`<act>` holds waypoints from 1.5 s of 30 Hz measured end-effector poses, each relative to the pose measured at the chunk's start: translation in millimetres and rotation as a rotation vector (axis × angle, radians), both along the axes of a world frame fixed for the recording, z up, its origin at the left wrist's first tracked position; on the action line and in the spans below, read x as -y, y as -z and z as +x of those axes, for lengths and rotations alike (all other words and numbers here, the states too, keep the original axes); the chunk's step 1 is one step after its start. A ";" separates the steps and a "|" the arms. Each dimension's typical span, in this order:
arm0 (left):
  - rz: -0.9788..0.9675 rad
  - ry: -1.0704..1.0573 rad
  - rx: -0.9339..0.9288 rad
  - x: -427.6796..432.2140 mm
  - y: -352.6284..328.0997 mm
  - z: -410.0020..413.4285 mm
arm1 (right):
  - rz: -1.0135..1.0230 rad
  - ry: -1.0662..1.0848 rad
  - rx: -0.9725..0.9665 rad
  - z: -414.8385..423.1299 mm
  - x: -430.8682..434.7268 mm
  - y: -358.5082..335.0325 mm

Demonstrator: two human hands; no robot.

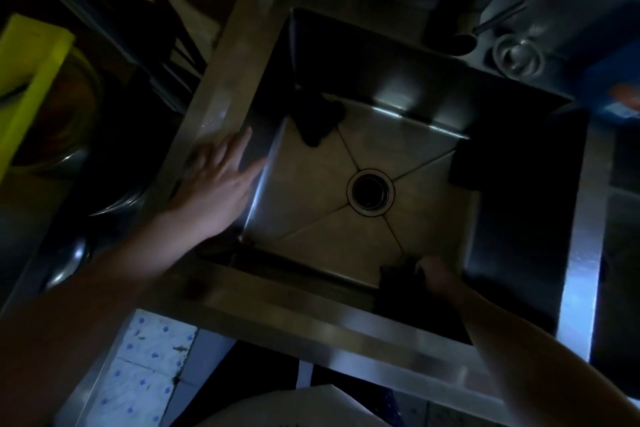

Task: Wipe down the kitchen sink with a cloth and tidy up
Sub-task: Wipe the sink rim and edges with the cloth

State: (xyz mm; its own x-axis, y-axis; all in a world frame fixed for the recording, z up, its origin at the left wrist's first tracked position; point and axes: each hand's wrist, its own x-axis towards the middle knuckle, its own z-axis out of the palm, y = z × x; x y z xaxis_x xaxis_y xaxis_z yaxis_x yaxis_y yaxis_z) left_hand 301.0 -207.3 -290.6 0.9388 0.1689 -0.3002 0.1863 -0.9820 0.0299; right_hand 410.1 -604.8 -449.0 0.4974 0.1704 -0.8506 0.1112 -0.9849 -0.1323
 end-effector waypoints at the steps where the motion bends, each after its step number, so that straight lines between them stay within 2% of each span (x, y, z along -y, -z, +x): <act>1: -0.005 -0.021 0.022 -2.5 0.7 1.3 | 0.009 0.013 0.039 5.0 0.9 -6.1; 5: 0.027 -0.022 0.011 -2.7 5.6 7.4 | -0.013 0.029 0.310 37.3 3.4 -19.2; 9: 0.009 -0.069 0.040 -0.6 8.6 7.8 | -0.011 0.223 0.507 69.0 0.5 -23.4; 13: -0.006 -0.141 0.059 9.4 13.6 13.2 | 0.003 0.350 0.571 83.3 -10.8 -19.8; 15: -0.011 -0.183 0.070 14.9 15.9 16.0 | 0.004 0.335 0.536 81.9 -14.1 -15.1; 19: -0.008 -0.221 0.091 23.4 18.2 19.1 | 0.003 0.052 0.442 57.9 -13.9 -4.0; 22: -0.017 -0.238 0.075 29.7 16.8 22.8 | 0.049 0.051 0.394 35.5 -20.7 -4.3; 24: -0.028 -0.201 0.071 37.6 13.6 25.1 | 0.097 0.032 0.325 22.5 -31.1 -4.5; 28: -0.138 -0.089 0.096 64.5 2.9 21.2 | 0.168 -0.188 0.164 0.2 -50.2 -2.7; 33: -0.272 -0.009 0.023 100.9 -7.9 -7.6 | 0.184 -0.442 -0.025 -2.1 -43.4 -12.8; 36: -0.281 -0.022 -0.050 120.1 -13.3 -23.9 | 0.274 -0.232 0.000 9.7 -25.7 -16.5; 39: -0.303 -0.045 -0.055 134.1 -14.8 -32.3 | 0.264 0.080 0.180 31.6 -10.5 -13.9; 42: -0.305 -0.080 -0.073 143.0 -10.9 -40.7 | 0.074 0.146 0.350 60.2 3.5 -3.4; 45: -0.276 -0.091 -0.097 150.7 -10.8 -47.2 | 0.013 0.224 0.480 83.7 6.2 -1.7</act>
State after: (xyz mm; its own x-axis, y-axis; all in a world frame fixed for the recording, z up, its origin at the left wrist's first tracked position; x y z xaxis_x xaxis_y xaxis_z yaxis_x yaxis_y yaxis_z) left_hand 253.7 -358.0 -279.8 0.8882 0.1508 -0.4339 0.2885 -0.9182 0.2714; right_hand 493.8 -611.1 -447.3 0.8559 0.0240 -0.5166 -0.0511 -0.9901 -0.1306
